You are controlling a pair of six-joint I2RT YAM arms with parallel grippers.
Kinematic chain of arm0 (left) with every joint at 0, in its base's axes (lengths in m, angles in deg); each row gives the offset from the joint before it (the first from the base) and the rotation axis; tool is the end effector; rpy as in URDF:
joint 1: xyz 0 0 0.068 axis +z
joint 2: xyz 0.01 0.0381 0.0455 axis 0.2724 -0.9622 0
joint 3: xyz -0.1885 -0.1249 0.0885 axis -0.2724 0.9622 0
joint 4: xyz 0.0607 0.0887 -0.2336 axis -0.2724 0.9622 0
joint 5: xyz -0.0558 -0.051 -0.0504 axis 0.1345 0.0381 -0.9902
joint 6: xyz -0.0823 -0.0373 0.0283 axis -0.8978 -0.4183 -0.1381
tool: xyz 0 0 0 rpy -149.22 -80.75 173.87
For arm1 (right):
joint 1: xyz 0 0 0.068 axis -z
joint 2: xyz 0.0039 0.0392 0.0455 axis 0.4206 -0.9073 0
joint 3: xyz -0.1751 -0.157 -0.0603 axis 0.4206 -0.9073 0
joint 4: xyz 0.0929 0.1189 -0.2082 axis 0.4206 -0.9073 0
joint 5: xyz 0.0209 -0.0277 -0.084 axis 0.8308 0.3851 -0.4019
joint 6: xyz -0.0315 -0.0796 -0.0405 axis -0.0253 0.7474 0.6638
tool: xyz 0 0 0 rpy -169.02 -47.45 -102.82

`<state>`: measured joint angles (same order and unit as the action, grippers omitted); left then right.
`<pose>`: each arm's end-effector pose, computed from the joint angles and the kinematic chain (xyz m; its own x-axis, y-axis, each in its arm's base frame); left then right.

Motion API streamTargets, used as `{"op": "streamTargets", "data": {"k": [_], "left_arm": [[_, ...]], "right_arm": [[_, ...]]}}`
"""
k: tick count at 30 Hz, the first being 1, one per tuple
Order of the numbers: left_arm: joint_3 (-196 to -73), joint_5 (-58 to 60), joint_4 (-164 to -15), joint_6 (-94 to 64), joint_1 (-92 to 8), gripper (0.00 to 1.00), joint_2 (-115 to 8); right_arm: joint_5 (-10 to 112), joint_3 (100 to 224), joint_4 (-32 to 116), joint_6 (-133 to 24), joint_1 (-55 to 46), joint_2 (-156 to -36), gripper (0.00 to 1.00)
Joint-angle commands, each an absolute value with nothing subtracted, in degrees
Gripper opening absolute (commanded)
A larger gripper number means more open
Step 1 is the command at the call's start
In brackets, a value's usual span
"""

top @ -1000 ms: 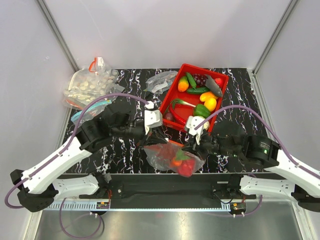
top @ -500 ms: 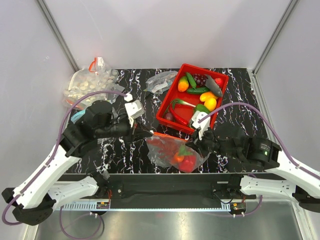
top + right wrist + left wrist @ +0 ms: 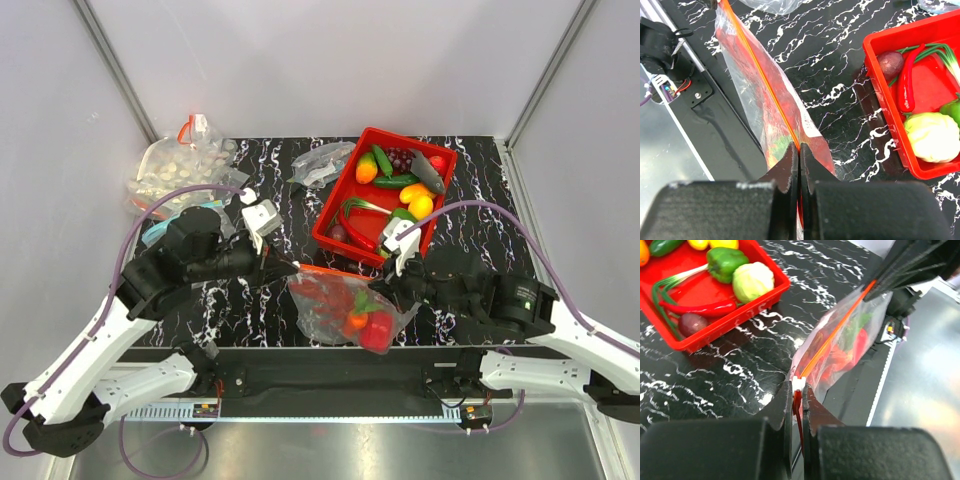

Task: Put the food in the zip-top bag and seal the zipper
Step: Zip the zipper food storage bag at the center of the board.

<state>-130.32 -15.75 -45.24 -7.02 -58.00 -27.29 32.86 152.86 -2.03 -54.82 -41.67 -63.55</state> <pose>0.1367 -0.1723 0.3630 -0.3523 0.2438 -0.9036 0.8744 0.4299 -0.2249 0.1010 0.1929 0.3494 -0.2811 -0.3363 -0.8988 -0.8065 0.5905 0.0313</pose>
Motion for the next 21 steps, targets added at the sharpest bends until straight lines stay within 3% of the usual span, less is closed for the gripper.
{"op": "streamTargets", "data": {"k": [1,6,8,9,10,11,14,17,21], "left_arm": [[-131.2,2.55,-38.55,-7.44,-55.0,0.0,-26.18],[-129.89,4.87,-38.55,-8.67,-54.92,0.0,-26.53],[-129.36,1.54,-40.38,-8.32,-55.0,0.0,-26.88],[-129.18,-0.73,-41.18,-8.23,-55.0,0.02,-27.4],[-129.18,-1.8,-41.88,-8.23,-54.92,0.05,-27.58],[-129.18,-2.77,-43.37,-8.32,-55.0,0.05,-27.93],[-130.58,-5.85,-44.96,-8.32,-55.0,0.06,-29.86],[-133.13,-9.01,-45.58,-7.36,-54.92,0.06,-31.8],[-135.06,-7.79,-45.06,-6.39,-55.0,0.07,-33.82]], "right_arm": [[24.46,153.27,-12.6,-53.47,-41.14,-62.21,0.0],[26.56,152.57,-10.94,-52.07,-41.22,-63.18,0.0],[27.8,152.13,-8.23,-51.53,-41.14,-63.18,0.19],[28.5,151.78,-7.25,-50.66,-41.22,-63.01,0.33],[29.98,151.6,-6.02,-50.22,-41.22,-63.0,0.63],[30.69,151.34,-3.66,-49.95,-41.14,-62.92,0.75],[34.72,150.98,0.13,-48.19,-41.14,-63.62,0.91],[34.4,151.42,1.55,-46.36,-41.14,-66.07,0.98],[30.71,152.74,1.72,-46.25,-41.14,-69.24,0.99]]}}
